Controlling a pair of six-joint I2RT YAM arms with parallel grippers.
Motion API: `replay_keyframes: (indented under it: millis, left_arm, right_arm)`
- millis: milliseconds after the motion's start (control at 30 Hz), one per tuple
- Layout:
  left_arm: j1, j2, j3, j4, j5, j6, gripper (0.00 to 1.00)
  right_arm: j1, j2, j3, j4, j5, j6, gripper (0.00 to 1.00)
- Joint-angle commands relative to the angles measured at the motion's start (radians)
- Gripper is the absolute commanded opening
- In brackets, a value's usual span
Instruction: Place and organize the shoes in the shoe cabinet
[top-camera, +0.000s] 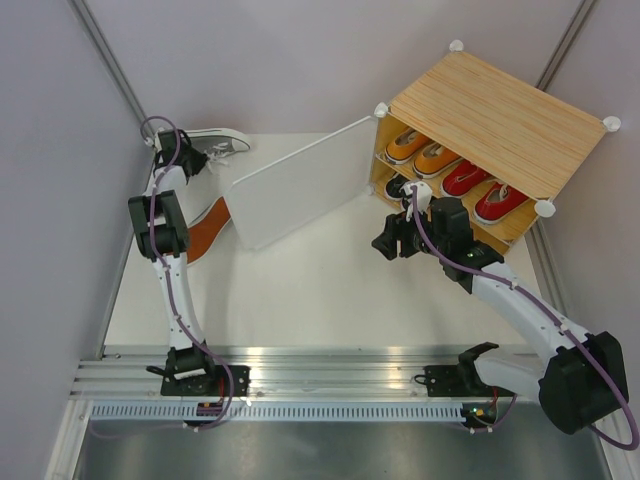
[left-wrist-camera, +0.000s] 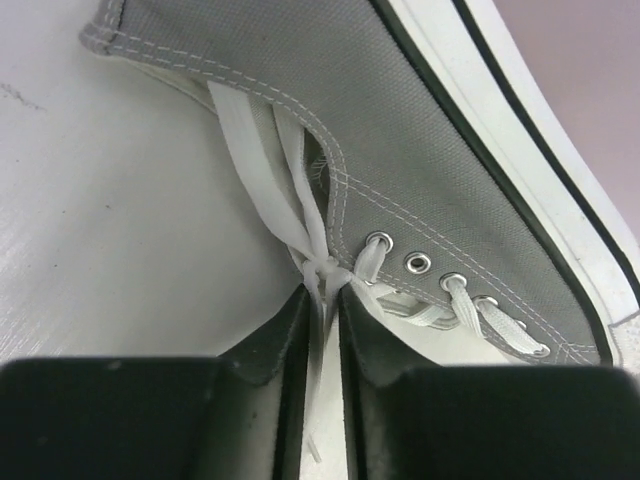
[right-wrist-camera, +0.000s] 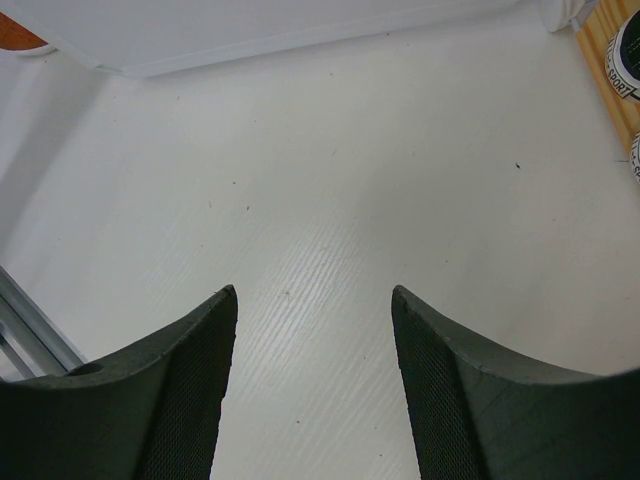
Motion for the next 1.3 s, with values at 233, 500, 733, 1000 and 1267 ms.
replay_keyframes:
  millis: [233,500,733,1000,1267]
  left_arm:
    - [-0.002,-0.149,-0.211,0.080,-0.032,0.031,0.02]
    - [-0.005,-0.489,-0.695,0.242,-0.154,-0.031,0.02]
    - [-0.045,-0.738,-0.925,0.305,-0.231,-0.025,0.02]
    - [-0.076,-0.617,-0.778,0.207,-0.185,0.106,0.27]
    - [-0.076,-0.510,-0.655,0.190,-0.225,0.172,0.77]
  right_arm:
    - [0.002,-0.037,0.006,0.008,0.007,0.008,0.68]
    - [0.002,-0.045,-0.006,0.016,-0.002,-0.003,0.68]
    - [0.002,-0.071,-0.033,0.025,-0.010,-0.005,0.68]
    - [0.000,-0.088,-0.056,0.030,-0.025,0.000,0.68]
    - [0.002,-0.121,-0.066,0.001,-0.024,0.004,0.68]
